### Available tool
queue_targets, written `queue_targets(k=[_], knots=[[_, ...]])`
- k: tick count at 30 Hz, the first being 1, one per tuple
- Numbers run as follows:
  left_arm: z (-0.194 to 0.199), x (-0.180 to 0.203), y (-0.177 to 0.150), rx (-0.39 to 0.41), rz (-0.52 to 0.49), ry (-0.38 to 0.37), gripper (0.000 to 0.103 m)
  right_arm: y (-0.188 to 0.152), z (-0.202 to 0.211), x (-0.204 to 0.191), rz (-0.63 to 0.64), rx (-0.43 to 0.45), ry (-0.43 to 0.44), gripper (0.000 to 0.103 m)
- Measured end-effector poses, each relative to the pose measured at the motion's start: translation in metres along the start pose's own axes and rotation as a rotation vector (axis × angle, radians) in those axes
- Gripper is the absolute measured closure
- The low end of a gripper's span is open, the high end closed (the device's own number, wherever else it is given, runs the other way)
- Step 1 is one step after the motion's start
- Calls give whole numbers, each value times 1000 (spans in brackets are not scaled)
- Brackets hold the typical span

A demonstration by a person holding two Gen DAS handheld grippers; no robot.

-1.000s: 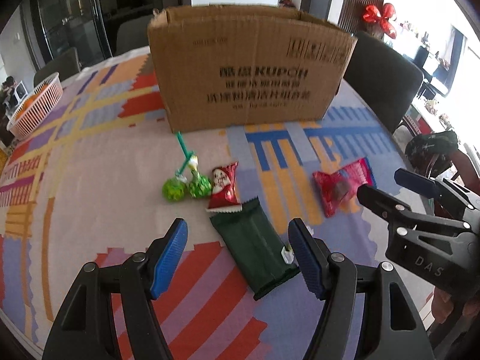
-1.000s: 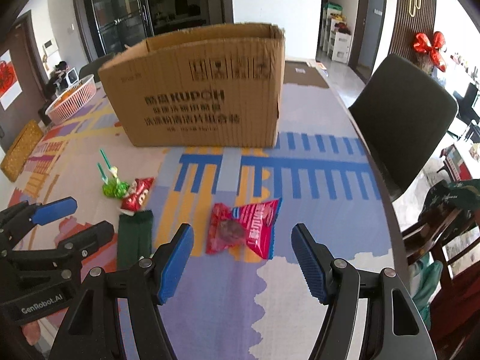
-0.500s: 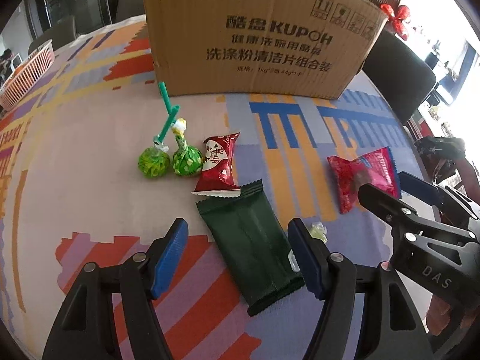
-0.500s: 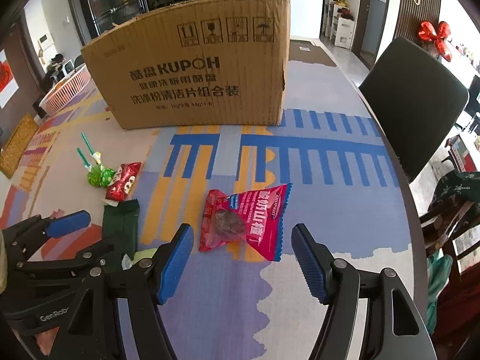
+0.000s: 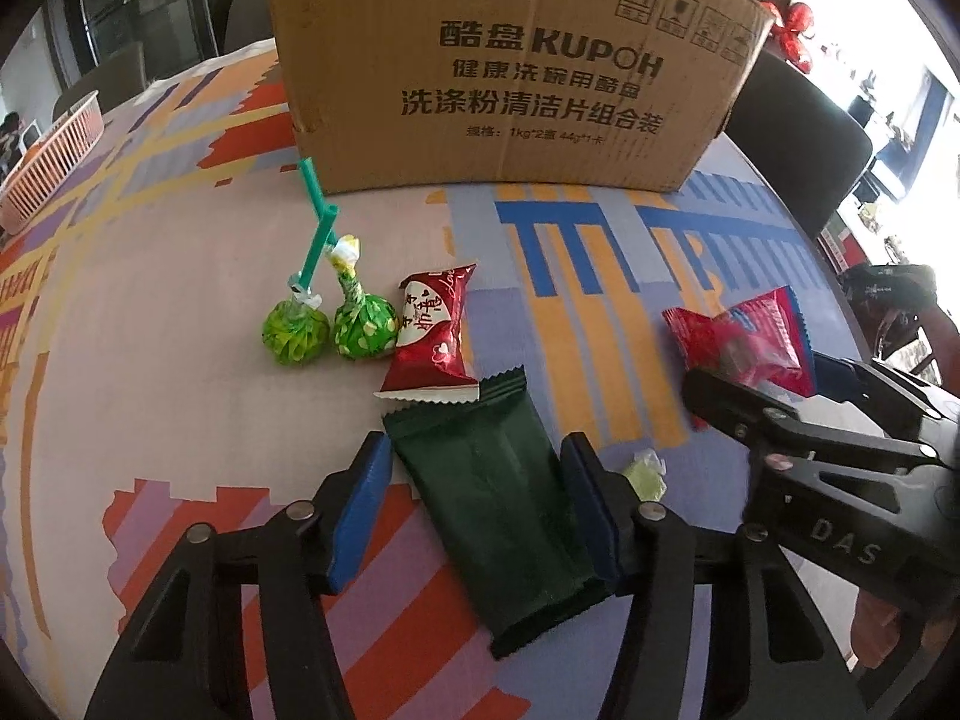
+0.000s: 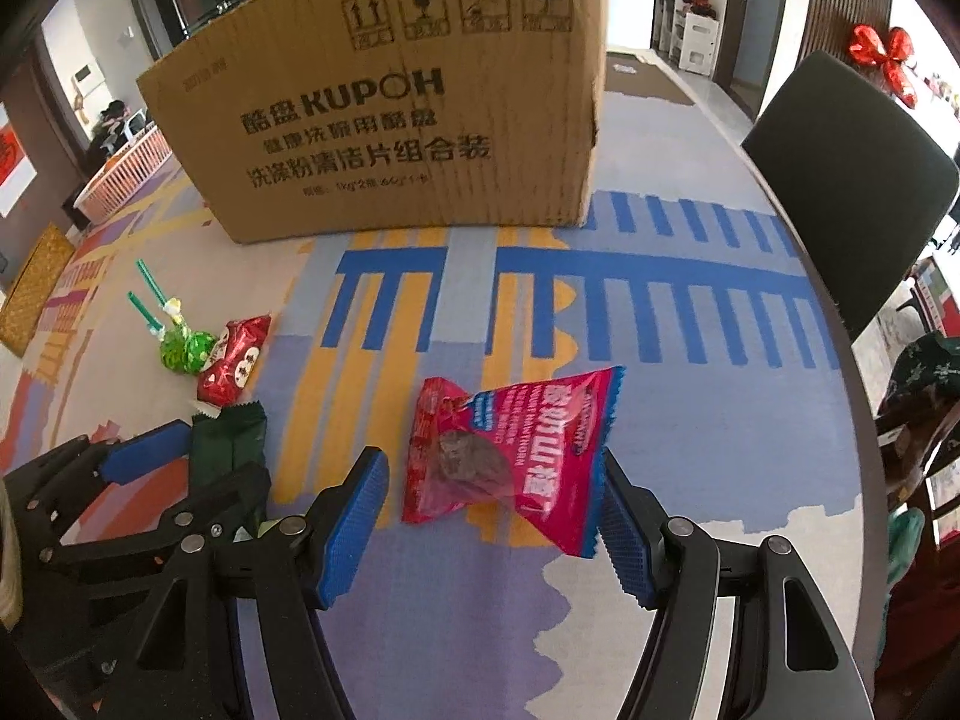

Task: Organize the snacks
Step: 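Grasp the dark green packet with left tool while right tool grasps red hawthorn bag, then lift both held snacks and carry them over the cardboard box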

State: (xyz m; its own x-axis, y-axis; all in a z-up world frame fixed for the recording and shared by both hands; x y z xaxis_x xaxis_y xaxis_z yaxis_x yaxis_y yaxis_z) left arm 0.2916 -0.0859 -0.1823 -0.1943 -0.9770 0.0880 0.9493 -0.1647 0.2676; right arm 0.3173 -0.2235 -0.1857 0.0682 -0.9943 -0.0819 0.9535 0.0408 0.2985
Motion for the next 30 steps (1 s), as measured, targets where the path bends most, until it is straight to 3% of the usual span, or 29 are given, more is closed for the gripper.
queue_targets(k=[4, 6, 10, 13, 18, 21, 23, 30], knots=[[2, 0, -3, -4, -15, -21, 55, -2, -4, -7, 10, -7, 15, 40], [3, -2, -4, -7, -12, -32, 57, -3, -4, -10, 9, -1, 20, 52], [4, -5, -6, -12, 5, -46, 61, -3, -3, -14, 5, 7, 32, 57], [10, -8, -6, 1, 11, -37, 76, -3, 0, -15, -4, 19, 39, 63], [12, -10, -9, -3, 12, -50, 89, -7, 9, -17, -12, 36, 48, 64], [13, -10, -13, 2, 6, -32, 82, -12, 14, -19, -12, 52, 48, 64], [15, -9, -15, 7, 8, -29, 55, -15, 16, -20, -12, 53, 42, 64], [15, 5, -14, 23, -37, -18, 51, -28, 24, -14, -17, 62, 18, 64]])
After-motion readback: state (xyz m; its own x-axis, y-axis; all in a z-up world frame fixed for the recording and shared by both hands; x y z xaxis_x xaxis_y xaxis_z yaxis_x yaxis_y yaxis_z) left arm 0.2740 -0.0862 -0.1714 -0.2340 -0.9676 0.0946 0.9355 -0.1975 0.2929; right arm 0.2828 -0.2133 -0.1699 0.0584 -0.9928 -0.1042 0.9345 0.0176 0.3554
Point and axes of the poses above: each gripper's, at about its wrist camera, not at the fingertips, and z roughly against the way its jaws point, x to its right, y to its top, the point moved 8 cm from there along -z, roughly the way its jaws point, and after that the axes turned 11 degrees about -x, right-handed, at the moved point
